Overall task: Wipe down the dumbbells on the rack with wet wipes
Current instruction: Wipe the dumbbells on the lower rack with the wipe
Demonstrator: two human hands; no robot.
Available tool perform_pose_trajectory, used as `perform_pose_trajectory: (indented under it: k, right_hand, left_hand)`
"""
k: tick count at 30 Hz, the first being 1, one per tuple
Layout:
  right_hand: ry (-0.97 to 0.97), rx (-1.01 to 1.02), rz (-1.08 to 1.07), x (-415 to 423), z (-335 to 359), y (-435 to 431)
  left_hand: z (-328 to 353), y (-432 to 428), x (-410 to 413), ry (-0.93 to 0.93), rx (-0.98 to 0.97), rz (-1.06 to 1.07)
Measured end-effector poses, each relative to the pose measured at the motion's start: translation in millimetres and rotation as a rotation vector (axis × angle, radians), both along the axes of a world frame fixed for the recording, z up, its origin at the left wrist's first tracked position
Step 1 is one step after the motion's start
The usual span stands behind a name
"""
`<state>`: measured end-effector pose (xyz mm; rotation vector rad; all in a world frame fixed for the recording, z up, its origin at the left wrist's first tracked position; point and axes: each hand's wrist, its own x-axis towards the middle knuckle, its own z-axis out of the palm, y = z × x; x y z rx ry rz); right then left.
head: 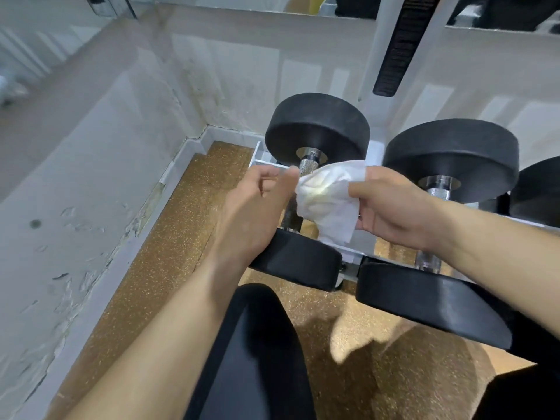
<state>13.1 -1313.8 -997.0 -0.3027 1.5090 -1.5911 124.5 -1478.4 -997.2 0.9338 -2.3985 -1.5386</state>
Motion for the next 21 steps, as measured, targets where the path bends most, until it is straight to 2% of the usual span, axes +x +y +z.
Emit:
perform_pose_trajectory:
  k: [3,5,9,10,13,16,19,21]
  right_hand:
    - [-0.144,-0.015,-0.108,4.8,6.9,-8.1]
    - [-0.151,-0.017,-0.133,8.6,8.9,-14.2]
    - [-0.052,0.022,-0.141,6.2,14.7,-12.5]
    - [-0.023,0.052,-0.170,2.3,15.6,-7.3]
    - [0.023,0.160,-0.334,-8.6,16.2,10.3]
    - [-0.010,0.221,-0.505,-12.0,14.7,14.6]
    - [0.008,0.277,-0.504,-14.0,10.4,12.7]
    - [0.017,0.301,-0.468,-14.6,8.2,14.5]
  left_hand:
    - [9.4,-9.0,1.4,0.053,0.164,-0.183]
    - [12.4,-15.6,0.0,0.069,0.159,-0.247]
    - [17.8,-21.6,-18.3,0.180,0.304,-0.129]
    - [18.2,-26.0,-25.8,0.205,0.285,-0.139]
    - [14.7,-41.1,-50.0,0.264,-0.072,-0.270]
    - [8.7,-37.1,-70.3,0.321,-0.422,-0.543]
    - [-3.7,-32.5,-86.0,0.224,-0.874,-0.894]
    - [-9.5,-34.8,-87.9,0.167,-1.106,-1.113]
